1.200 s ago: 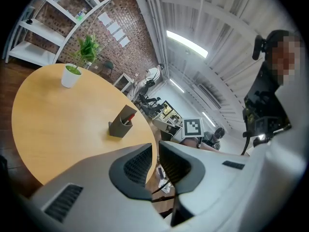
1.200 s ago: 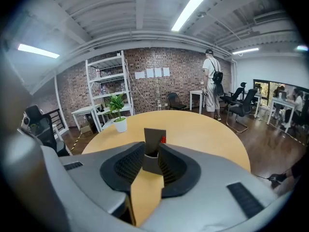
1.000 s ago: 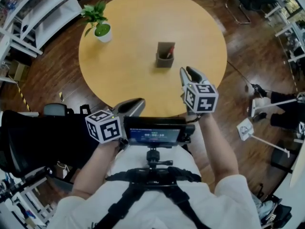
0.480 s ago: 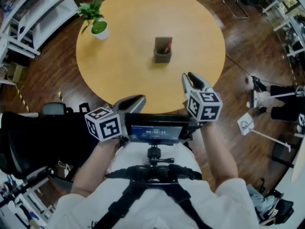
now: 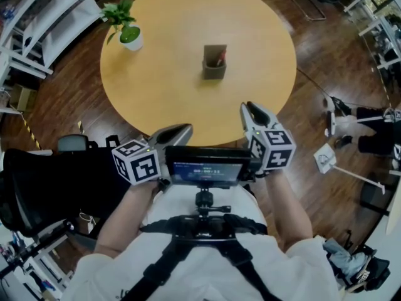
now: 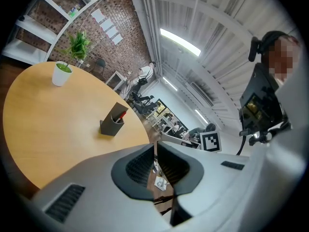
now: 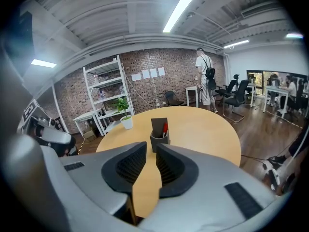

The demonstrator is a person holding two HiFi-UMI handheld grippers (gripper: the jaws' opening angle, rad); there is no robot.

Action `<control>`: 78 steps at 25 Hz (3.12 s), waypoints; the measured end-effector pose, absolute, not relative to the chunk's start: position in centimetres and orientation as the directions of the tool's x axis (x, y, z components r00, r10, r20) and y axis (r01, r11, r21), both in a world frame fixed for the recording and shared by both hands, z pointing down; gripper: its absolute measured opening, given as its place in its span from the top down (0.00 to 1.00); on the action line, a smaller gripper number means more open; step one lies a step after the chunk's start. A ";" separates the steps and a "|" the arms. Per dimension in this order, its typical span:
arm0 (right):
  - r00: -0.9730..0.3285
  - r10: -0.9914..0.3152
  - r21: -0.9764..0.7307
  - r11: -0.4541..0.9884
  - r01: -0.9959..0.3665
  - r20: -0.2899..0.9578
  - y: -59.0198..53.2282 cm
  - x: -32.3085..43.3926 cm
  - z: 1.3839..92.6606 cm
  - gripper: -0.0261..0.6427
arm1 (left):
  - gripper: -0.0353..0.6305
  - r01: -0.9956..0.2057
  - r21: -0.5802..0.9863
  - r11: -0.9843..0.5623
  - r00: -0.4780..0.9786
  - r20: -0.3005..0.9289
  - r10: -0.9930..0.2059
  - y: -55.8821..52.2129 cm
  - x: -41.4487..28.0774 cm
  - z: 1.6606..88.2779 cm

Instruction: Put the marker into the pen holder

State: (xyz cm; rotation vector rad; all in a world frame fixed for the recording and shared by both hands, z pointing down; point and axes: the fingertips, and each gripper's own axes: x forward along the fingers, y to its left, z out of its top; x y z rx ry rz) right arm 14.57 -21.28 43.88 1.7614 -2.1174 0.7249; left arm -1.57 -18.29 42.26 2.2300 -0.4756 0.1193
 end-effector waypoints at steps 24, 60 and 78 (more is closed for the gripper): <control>-0.116 -0.802 -0.206 -0.009 -0.978 0.586 -9.3 11.8 45.1 0.91 | 0.95 -0.233 0.757 -0.610 0.968 0.237 -0.076 -10.1 -2.1 44.1; -0.309 -0.783 -0.231 0.215 -0.949 0.541 21.2 12.4 46.5 0.91 | 0.95 -0.340 0.747 -0.571 0.939 0.238 -0.248 21.9 0.6 42.8; -0.260 -0.820 -0.243 0.152 -0.958 0.510 23.5 7.2 45.1 0.95 | 0.95 -0.290 0.726 -0.623 0.957 0.211 -0.200 22.2 -5.4 41.3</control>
